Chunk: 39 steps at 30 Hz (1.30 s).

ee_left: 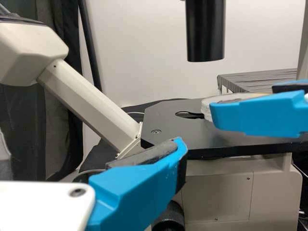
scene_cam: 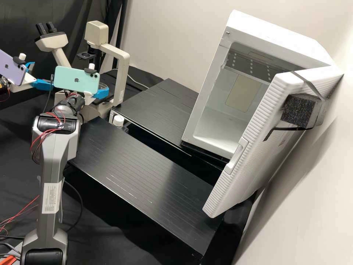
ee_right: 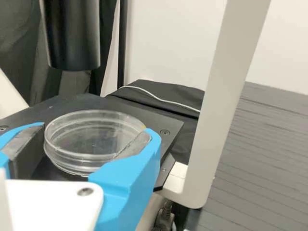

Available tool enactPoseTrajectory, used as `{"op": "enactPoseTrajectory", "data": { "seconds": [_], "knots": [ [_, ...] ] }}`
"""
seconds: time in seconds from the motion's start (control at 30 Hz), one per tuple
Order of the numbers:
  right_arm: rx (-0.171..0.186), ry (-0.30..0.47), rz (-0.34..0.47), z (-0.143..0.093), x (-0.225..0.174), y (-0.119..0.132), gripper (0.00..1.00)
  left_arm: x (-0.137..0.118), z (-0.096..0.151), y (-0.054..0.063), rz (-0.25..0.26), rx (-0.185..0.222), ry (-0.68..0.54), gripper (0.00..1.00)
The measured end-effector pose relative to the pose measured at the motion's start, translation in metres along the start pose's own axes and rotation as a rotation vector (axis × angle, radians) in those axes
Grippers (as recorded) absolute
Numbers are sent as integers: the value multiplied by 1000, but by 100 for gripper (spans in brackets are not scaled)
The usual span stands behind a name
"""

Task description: Move the petri dish to the bench.

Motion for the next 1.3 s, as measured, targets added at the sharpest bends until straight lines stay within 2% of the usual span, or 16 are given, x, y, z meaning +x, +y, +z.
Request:
{"op": "enactPoseTrajectory", "data": {
  "seconds": [0.1, 0.3, 0.47, 0.6, 0.83, 1.0, 1.03, 1.17, 1.3],
  "knots": [
    [-12, 8, 40, -1, -6, 7, 0, 0, 0, 0, 0, 0, 0, 100],
    [-5, 16, 109, -2, -15, 18, 0, 0, 0, 0, 0, 0, 0, 100],
    [-1, 25, 99, -1, -20, 18, 0, 0, 0, 0, 0, 0, 0, 100],
    [-19, 40, 80, 2, -32, 18, 0, 0, 0, 0, 0, 0, 0, 100],
    [-42, 74, 133, 13, -77, 30, 0, 0, 0, 0, 0, 0, 0, 100],
    [-37, 94, 220, 26, -121, 41, 0, 0, 0, 0, 0, 0, 0, 100],
    [-26, 103, 241, 26, -128, 45, 0, 0, 0, 0, 0, 0, 0, 100],
    [-38, 94, 245, 41, -155, 38, 0, 0, 0, 0, 0, 0, 0, 100],
    [-55, 61, 215, 62, -178, 28, 0, 0, 0, 0, 0, 0, 0, 100]
  ]
}}
